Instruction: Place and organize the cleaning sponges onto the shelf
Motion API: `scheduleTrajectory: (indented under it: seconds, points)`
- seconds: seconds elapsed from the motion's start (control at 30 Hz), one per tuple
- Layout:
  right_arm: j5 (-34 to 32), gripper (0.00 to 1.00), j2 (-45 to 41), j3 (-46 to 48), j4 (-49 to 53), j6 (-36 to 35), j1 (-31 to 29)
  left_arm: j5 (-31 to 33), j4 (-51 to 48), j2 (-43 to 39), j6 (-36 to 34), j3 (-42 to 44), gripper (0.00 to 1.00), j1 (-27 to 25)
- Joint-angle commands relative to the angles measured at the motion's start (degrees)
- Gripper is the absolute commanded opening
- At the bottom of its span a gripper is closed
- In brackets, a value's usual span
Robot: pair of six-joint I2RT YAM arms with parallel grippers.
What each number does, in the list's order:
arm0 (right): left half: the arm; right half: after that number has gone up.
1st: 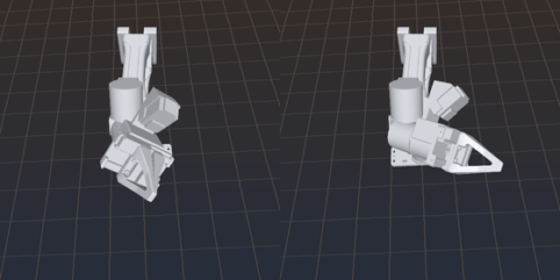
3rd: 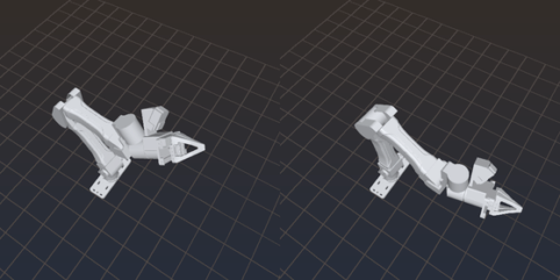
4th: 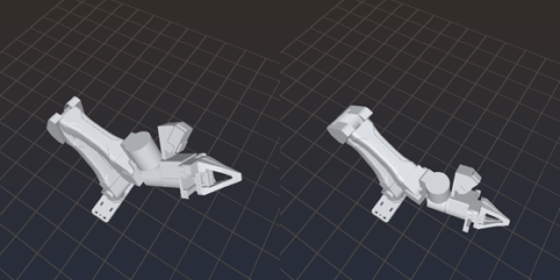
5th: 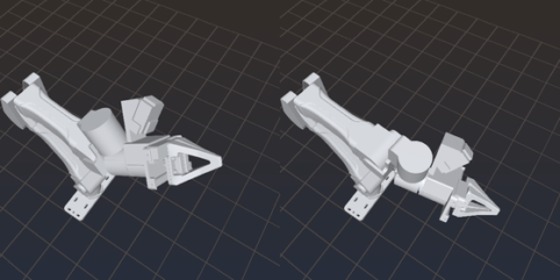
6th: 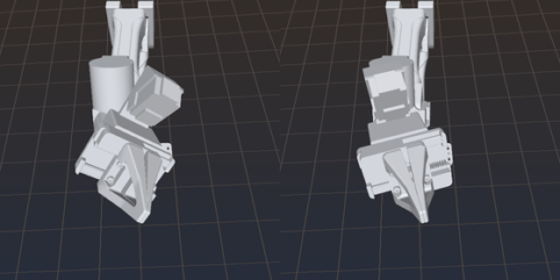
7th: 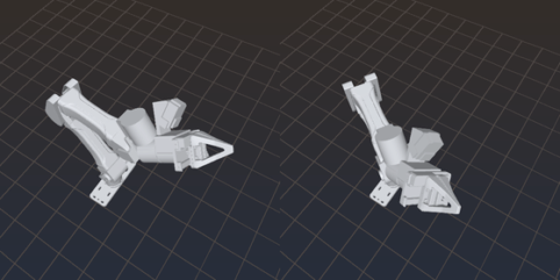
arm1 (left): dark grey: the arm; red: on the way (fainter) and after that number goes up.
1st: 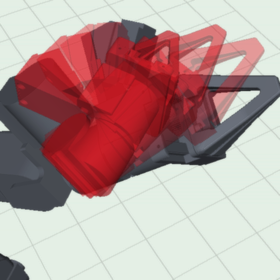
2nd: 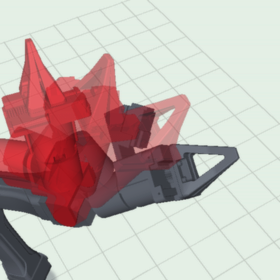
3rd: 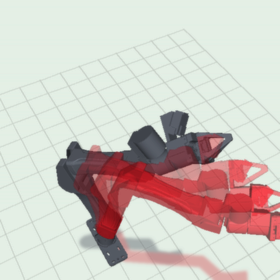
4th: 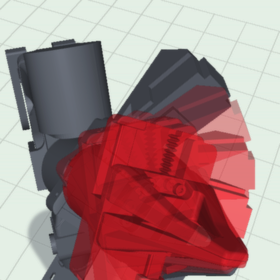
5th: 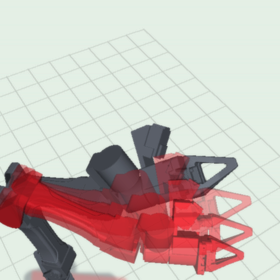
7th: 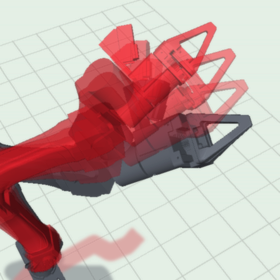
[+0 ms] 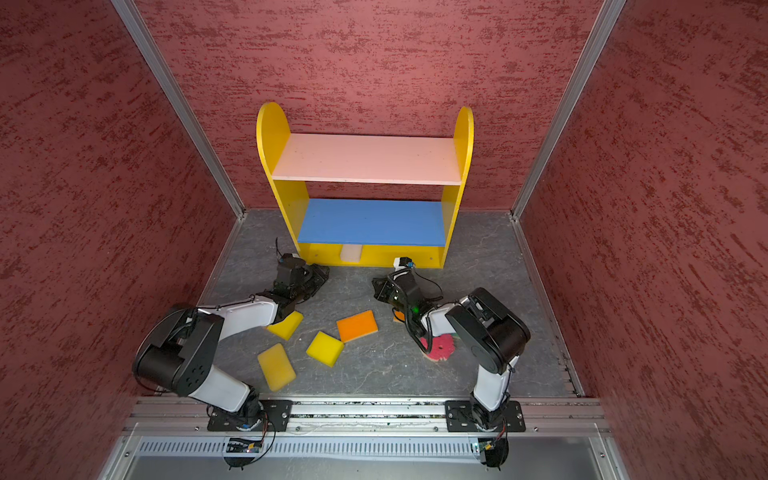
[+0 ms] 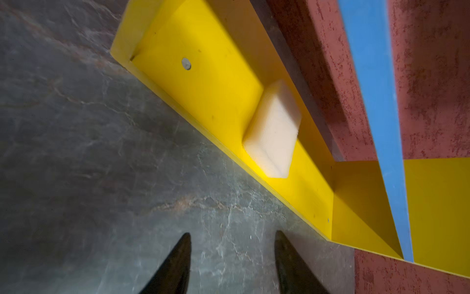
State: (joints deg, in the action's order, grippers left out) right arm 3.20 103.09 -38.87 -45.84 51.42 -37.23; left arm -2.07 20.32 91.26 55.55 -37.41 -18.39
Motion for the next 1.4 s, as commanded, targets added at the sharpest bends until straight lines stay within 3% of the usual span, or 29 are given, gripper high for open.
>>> scheduleTrajectory:
  seconds: [0.0,0.1,0.23,0.43,1.37]
  points:
    - [-1.14,0.14,2.47,-2.13,-1.18,0.13,-0.12,-4.38,11.08,4.54,-0.61,-1.48,0.37,1.38]
    - [-0.68,0.14,3.66,-3.33,-0.53,0.34,-0.16,-6.04,15.68,9.35,-0.53,-3.45,0.37,1.8]
    - [-1.15,0.14,4.44,-4.19,1.08,-0.18,-0.12,-6.71,24.16,15.3,0.64,-4.26,0.47,1.78]
    - [-1.27,0.15,5.01,-4.17,1.77,0.19,-0.13,-5.17,27.97,20.31,1.46,-6.15,0.48,1.36]
    - [1.11,0.16,8.75,-3.9,-0.38,1.62,0.6,1.35,25.06,26.15,-1.04,-15.15,0.36,-2.18]
